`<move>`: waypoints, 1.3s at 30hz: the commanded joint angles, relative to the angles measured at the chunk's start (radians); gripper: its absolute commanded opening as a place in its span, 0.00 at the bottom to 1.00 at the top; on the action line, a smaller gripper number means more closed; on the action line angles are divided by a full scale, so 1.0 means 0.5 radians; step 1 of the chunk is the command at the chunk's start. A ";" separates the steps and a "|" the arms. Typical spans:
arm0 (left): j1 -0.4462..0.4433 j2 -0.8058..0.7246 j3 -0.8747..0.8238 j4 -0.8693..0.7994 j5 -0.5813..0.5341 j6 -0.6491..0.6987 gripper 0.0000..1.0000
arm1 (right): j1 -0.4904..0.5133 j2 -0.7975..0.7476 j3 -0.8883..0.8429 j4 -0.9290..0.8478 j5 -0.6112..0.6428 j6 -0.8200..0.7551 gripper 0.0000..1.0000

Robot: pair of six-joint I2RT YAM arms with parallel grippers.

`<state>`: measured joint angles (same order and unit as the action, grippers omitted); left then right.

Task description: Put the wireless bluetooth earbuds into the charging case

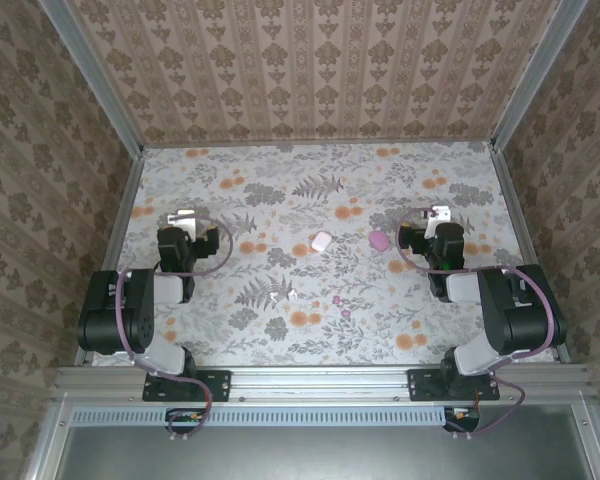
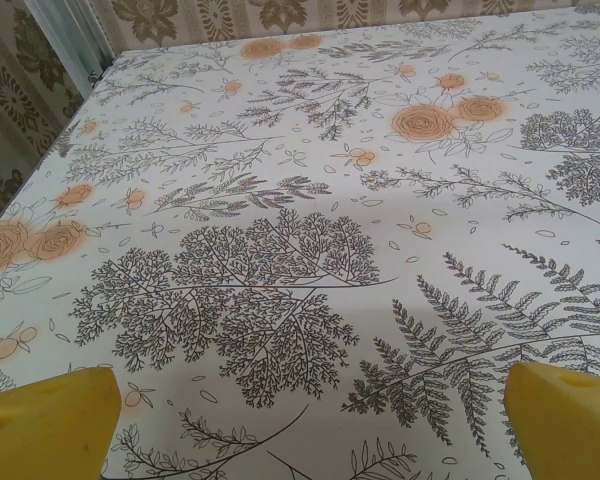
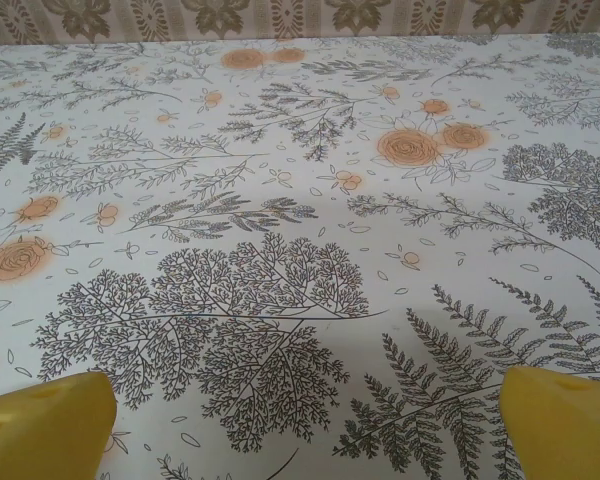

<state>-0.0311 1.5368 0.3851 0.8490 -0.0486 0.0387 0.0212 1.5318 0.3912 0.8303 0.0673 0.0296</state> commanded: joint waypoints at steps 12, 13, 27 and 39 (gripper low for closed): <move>0.022 -0.010 0.046 -0.019 0.028 0.016 1.00 | -0.006 -0.001 0.039 0.036 -0.002 0.003 1.00; 0.022 -0.009 0.046 -0.025 0.033 0.013 1.00 | -0.006 0.001 0.040 0.036 -0.003 0.005 1.00; 0.026 -0.009 0.046 -0.023 0.038 0.012 1.00 | -0.024 0.003 0.043 0.030 -0.034 0.019 1.00; 0.071 -0.233 -0.021 -0.098 0.056 -0.050 1.00 | -0.024 -0.177 0.336 -0.670 -0.219 -0.030 1.00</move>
<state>-0.0154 1.4967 0.3794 0.8356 -0.0246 0.0376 0.0154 1.5097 0.4522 0.7063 0.0170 0.0250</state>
